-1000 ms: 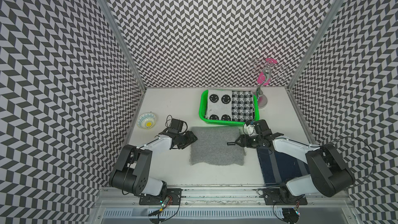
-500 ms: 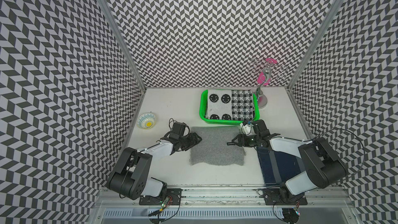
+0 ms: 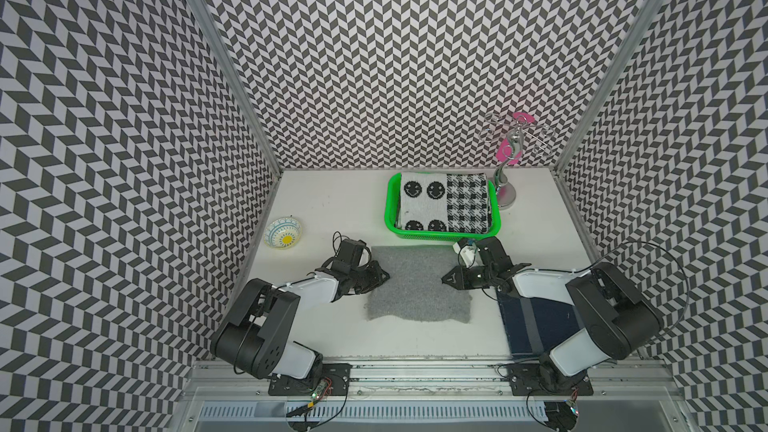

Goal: Put the folded scarf in the basket
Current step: Pick up the scarf at the center of the board.

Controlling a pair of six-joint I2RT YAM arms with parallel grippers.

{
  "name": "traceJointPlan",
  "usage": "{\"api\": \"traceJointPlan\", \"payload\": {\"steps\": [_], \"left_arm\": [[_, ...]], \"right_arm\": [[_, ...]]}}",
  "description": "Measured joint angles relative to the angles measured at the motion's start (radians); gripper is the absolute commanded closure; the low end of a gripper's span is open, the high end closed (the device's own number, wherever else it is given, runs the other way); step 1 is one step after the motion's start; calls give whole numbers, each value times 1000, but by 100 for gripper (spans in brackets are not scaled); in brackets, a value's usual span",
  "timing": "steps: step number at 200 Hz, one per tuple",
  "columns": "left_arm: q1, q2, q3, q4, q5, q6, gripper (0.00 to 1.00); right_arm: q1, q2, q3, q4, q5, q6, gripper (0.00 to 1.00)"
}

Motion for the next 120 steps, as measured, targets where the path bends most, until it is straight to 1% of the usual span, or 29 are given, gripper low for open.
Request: {"api": "traceJointPlan", "payload": {"steps": [8, 34, 56, 82, 120], "left_arm": [[-1, -1, 3, -1, -1, 11, 100], [-7, -1, 30, -27, -4, 29, 100], [-11, -10, 64, -51, -4, 40, 100], [-23, -32, 111, -100, -6, 53, 100], [-67, -66, 228, -193, -22, 76, 100]], "right_arm": [[0, -2, 0, 6, -2, 6, 100], [2, -6, 0, 8, -2, 9, 100], [4, -38, 0, -18, 7, 8, 100], [8, -109, 1, -64, 18, 7, 100], [8, -218, 43, -160, 31, -4, 100]]}}
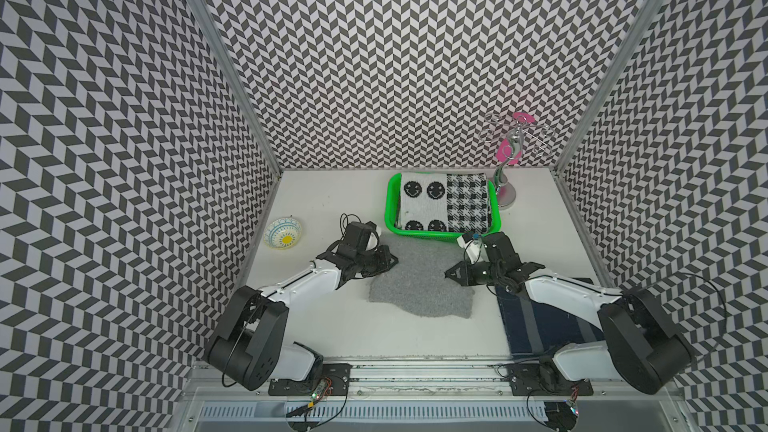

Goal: Put the folded scarf in the basket
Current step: Pick up the scarf at the center of the board, then place the scarf in the basket.

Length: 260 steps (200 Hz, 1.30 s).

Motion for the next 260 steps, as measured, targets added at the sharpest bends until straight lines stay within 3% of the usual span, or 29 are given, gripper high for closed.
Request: {"api": "traceJointPlan", "payload": {"steps": [52, 82, 147, 196, 260], "left_arm": [[-40, -72, 79, -84, -27, 0, 100], [-45, -52, 193, -146, -38, 9, 100], [-2, 106, 511, -159, -30, 55, 100], [32, 144, 546, -117, -4, 49, 100], [37, 458, 777, -66, 19, 79, 100]], "right_arm": [[1, -119, 79, -127, 15, -18, 100], [-6, -136, 151, -188, 28, -18, 100], [-128, -35, 404, -235, 26, -85, 100], [-174, 27, 489, -246, 22, -148, 100], [-341, 212, 599, -237, 9, -196, 100]]}}
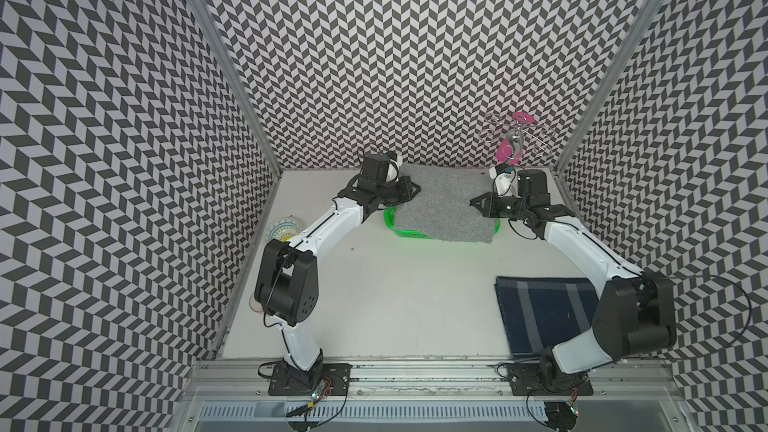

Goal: Put the folded scarf in the basket
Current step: Place the scarf in the basket.

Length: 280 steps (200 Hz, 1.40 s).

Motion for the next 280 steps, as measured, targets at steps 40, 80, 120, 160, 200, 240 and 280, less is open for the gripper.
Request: {"api": "traceJointPlan", "payload": {"steps": [40, 80, 120, 160, 200, 240, 280], "left_arm": [[10, 123, 45, 17, -1, 10, 100], [24, 225, 126, 21, -2, 38, 100], [29, 259, 147, 18, -25, 60, 100], [30, 286, 158, 21, -33, 71, 96], [31, 329, 183, 10, -58, 99, 86], [33, 331, 195, 0, -75, 110, 76], [36, 331, 206, -16, -86, 109, 70]], "right_arm": [[-37, 145, 82, 0, -10, -52, 100], [-41, 243, 106, 8, 8, -67, 100], [-41, 296, 132, 6, 37, -86, 100], [-41, 309, 132, 7, 62, -100, 95], [-40, 317, 133, 6, 87, -110, 73], [-40, 317, 134, 5, 133, -120, 57], [-40, 315, 132, 2, 180, -126, 54]]}}
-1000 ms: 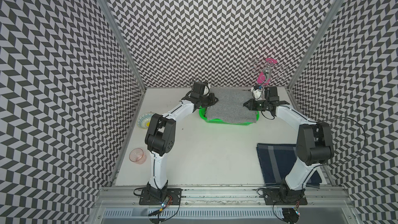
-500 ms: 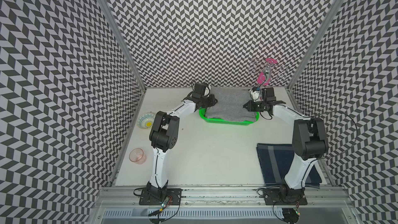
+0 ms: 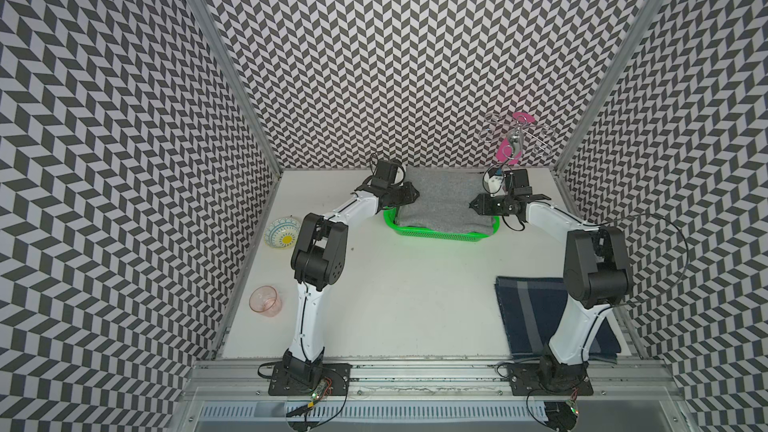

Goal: Put the folded scarf in the basket
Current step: Place the scarf in the basket.

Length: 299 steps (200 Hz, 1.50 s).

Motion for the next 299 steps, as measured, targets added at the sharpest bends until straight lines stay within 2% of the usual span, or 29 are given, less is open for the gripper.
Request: {"api": "traceJointPlan", "payload": {"steps": [57, 86, 117, 194, 252, 283, 299], "left_arm": [[1, -4, -2, 0, -9, -3, 71], [4, -5, -2, -3, -11, -4, 68], [8, -15, -5, -6, -19, -8, 58], [25, -107, -33, -6, -46, -24, 56], [34, -147, -108, 2, -47, -32, 49], [41, -205, -232, 32, -66, -38, 44], [46, -227, -248, 32, -69, -41, 44]], "right_arm": [[0, -69, -28, -3, 70, -2, 51], [-2, -90, -47, -3, 85, -4, 50], [-5, -110, -76, -3, 89, -3, 49], [-14, -181, -99, -5, 92, 0, 47], [-16, -284, -197, -19, 91, 10, 46], [-16, -358, -269, -46, 81, 40, 46], [-16, -410, -292, -77, 79, 52, 46]]}}
